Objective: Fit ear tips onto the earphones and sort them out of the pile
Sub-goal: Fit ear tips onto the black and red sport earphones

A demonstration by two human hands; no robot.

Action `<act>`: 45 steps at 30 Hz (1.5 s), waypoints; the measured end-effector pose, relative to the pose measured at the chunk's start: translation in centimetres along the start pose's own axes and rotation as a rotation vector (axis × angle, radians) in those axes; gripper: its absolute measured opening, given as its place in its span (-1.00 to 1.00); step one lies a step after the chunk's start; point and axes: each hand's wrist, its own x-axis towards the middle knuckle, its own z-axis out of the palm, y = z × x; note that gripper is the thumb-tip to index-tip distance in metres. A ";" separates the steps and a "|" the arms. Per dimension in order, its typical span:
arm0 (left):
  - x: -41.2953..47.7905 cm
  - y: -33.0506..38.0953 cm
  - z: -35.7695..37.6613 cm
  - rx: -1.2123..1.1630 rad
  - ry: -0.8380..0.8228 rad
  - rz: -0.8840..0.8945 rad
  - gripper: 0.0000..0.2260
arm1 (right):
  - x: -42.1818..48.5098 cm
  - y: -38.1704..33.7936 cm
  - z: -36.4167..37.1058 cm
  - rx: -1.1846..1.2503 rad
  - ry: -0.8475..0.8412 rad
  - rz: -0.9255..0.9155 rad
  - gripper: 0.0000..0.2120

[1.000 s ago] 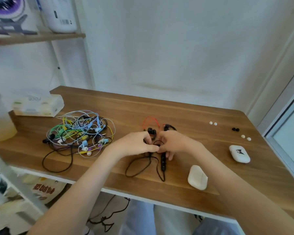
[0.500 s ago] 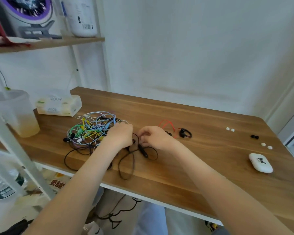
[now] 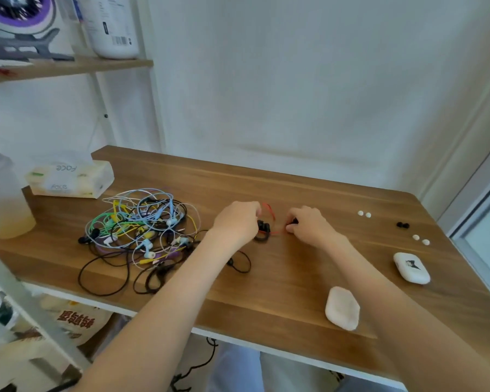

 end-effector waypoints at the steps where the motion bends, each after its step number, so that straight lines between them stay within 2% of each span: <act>1: 0.4 0.9 0.7 0.015 -0.046 -0.005 -0.72 | -0.3 0.7 -0.3 0.032 0.002 0.003 -0.86; 5: 1.7 3.2 3.2 0.015 -0.080 -0.003 -0.78 | -1.7 3.4 -1.3 0.261 0.027 0.017 -0.88; 8: 2.5 5.1 4.4 0.037 -0.052 0.020 -0.75 | -2.7 5.8 -1.9 0.271 0.055 -0.045 -0.91; 11: 3.3 7.1 5.2 0.051 -0.066 0.049 -0.72 | -3.0 8.2 -2.4 0.273 0.127 -0.014 -0.83; 14: 4.3 8.6 6.2 0.056 -0.066 0.071 -0.76 | -3.0 11.5 -3.2 0.258 0.304 0.125 -0.75; 16: 4.8 9.0 6.6 0.033 -0.072 0.072 -0.70 | -3.0 14.0 -4.0 0.140 0.368 0.268 -0.67; 18: 5.2 9.4 7.0 0.005 -0.084 0.060 -0.58 | -2.9 16.5 -4.6 0.002 0.320 0.445 -0.57; 20: 5.3 9.2 7.6 0.000 -0.078 0.034 -0.46 | -2.7 18.0 -4.9 -0.091 0.205 0.547 -0.56; 22: 5.2 8.9 8.5 0.017 -0.019 0.030 -0.52 | -2.2 19.0 -4.6 -0.155 0.169 0.542 -0.60; 25: 4.8 8.4 9.7 0.007 0.166 0.106 -0.68 | -1.0 19.5 -4.2 -0.227 0.303 0.435 -0.73; 29: 4.6 8.1 9.8 -0.202 0.256 0.138 -0.73 | -0.2 19.4 -3.9 -0.237 0.385 0.357 -0.85; 31: 4.6 8.0 9.8 -0.290 0.277 0.151 -0.73 | -0.2 18.7 -4.1 -0.121 0.453 0.350 -0.84; 34: 4.5 7.9 9.6 -0.474 0.251 0.155 -0.74 | -1.4 15.2 -4.9 0.343 0.533 0.266 -0.83; 40: 4.9 7.7 9.5 -0.798 0.112 0.105 -0.87 | -4.6 8.2 -2.1 0.960 0.340 0.037 -0.83; 45: 4.3 8.6 8.9 -1.125 -0.035 0.136 -0.77 | -4.2 8.1 -1.2 1.116 0.322 -0.031 -0.83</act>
